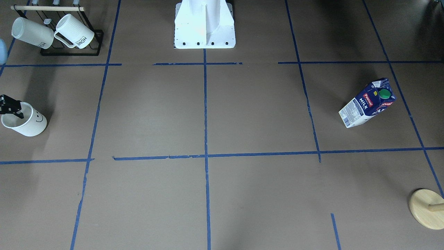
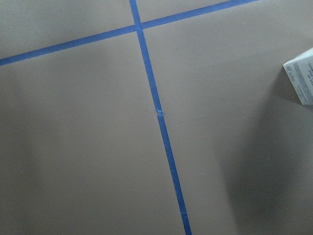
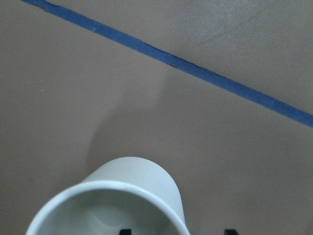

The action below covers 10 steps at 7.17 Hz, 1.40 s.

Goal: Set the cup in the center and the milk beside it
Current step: 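Lower the right gripper onto the white mug rim and grasp it, then carry the white mug with the right gripper to the table center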

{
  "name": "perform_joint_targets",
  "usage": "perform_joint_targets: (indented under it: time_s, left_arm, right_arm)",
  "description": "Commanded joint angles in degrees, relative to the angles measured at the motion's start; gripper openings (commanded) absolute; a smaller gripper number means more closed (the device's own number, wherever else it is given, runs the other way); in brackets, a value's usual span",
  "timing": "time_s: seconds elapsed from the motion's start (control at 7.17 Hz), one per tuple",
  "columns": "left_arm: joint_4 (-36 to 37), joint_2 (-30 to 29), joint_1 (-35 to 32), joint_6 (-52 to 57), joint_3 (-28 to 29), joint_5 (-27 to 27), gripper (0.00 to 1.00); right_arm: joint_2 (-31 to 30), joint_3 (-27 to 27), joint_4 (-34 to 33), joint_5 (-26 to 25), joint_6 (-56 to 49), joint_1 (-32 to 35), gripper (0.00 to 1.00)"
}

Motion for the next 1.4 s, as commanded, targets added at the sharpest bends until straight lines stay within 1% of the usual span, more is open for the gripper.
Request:
perform_joint_targets:
  time_s: [0.0, 0.14, 0.42, 0.56, 0.7, 0.84, 0.98, 1.12, 1.26]
  left_arm:
    - [-0.09, 0.02, 0.00, 0.00, 0.01, 0.00, 1.00]
    - [0.08, 0.02, 0.00, 0.00, 0.01, 0.00, 1.00]
    - [0.09, 0.02, 0.09, 0.00, 0.01, 0.00, 1.00]
    - [0.09, 0.02, 0.09, 0.00, 0.01, 0.00, 1.00]
    - [0.09, 0.02, 0.09, 0.00, 0.01, 0.00, 1.00]
    - [-0.18, 0.02, 0.09, 0.00, -0.08, 0.00, 1.00]
    - [-0.18, -0.07, 0.09, 0.00, -0.08, -0.09, 1.00]
    - [-0.27, -0.07, 0.09, 0.00, -0.25, -0.09, 1.00]
    - [-0.35, -0.07, 0.17, 0.00, -0.17, -0.09, 1.00]
  right_arm:
    - [0.08, -0.49, -0.09, -0.05, 0.10, -0.06, 0.01]
    - [0.17, -0.49, -0.09, 0.12, 0.36, -0.06, 0.00]
    - [1.30, 0.38, -0.44, 0.56, 5.16, 0.98, 0.00]
    - [3.83, 1.87, -4.27, 0.65, 6.06, 1.95, 0.00]
    - [10.56, 2.67, -11.79, 0.30, 10.60, 1.87, 0.00]
    - [16.28, 2.68, -17.26, 0.39, 13.78, 1.61, 0.00]
    - [21.73, 2.59, -21.93, 0.21, 18.07, -0.13, 0.00]
    - [25.62, 1.89, -22.76, -0.05, 23.86, -4.24, 0.00]
    - [28.96, 1.54, -23.03, -2.14, 30.09, -6.98, 0.00]
